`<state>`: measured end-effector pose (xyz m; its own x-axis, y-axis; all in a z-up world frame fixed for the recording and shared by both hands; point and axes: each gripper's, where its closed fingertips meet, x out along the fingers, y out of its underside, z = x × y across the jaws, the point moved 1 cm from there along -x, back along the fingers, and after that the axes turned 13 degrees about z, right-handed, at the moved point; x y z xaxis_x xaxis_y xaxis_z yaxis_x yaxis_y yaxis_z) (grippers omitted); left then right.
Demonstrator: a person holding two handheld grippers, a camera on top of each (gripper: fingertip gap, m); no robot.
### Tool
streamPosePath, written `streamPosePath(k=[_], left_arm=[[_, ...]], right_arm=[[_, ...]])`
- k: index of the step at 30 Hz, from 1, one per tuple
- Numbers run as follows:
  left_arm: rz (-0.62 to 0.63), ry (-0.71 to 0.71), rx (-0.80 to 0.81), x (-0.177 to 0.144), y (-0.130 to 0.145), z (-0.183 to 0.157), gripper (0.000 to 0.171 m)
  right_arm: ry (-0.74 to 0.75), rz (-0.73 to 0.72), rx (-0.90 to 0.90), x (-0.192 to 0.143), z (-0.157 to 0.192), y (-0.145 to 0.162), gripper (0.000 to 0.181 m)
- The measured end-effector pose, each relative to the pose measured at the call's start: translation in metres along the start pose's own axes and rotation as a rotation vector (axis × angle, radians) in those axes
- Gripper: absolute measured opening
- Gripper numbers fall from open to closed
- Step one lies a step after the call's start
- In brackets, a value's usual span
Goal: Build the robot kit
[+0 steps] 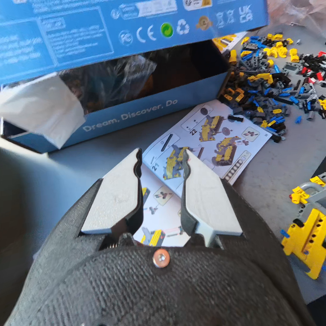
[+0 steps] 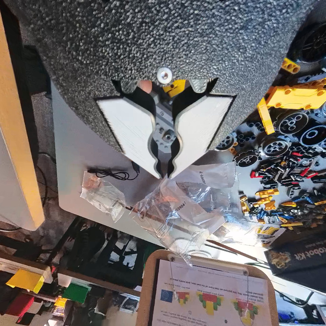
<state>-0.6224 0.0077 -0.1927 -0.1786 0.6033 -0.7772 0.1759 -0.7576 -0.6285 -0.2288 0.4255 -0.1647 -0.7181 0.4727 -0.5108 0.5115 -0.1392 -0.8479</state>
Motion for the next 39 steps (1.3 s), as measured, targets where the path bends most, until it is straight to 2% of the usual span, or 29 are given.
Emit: streamPosePath(k=[4, 8, 16, 31, 39], left_arm=[[-0.015, 0.023, 0.06, 0.005, -0.029, -0.011, 0.044], [-0.018, 0.035, 0.091, 0.011, -0.057, -0.021, 0.045], [-0.011, -0.043, 0.111, 0.028, -0.083, -0.019, 0.038], [-0.087, -0.137, 0.159, 0.007, -0.142, -0.012, 0.033], [-0.111, -0.215, 0.228, -0.005, -0.187, 0.002, 0.031]], right_arm=[[0.132, -0.01, 0.062, -0.011, -0.033, 0.004, 0.002], [0.129, -0.094, 0.165, -0.027, -0.052, -0.002, 0.002], [0.066, -0.164, 0.201, -0.04, -0.05, -0.011, 0.002], [0.03, -0.192, 0.199, -0.043, -0.041, -0.015, 0.002], [0.029, -0.185, 0.199, -0.041, -0.041, -0.014, 0.002]])
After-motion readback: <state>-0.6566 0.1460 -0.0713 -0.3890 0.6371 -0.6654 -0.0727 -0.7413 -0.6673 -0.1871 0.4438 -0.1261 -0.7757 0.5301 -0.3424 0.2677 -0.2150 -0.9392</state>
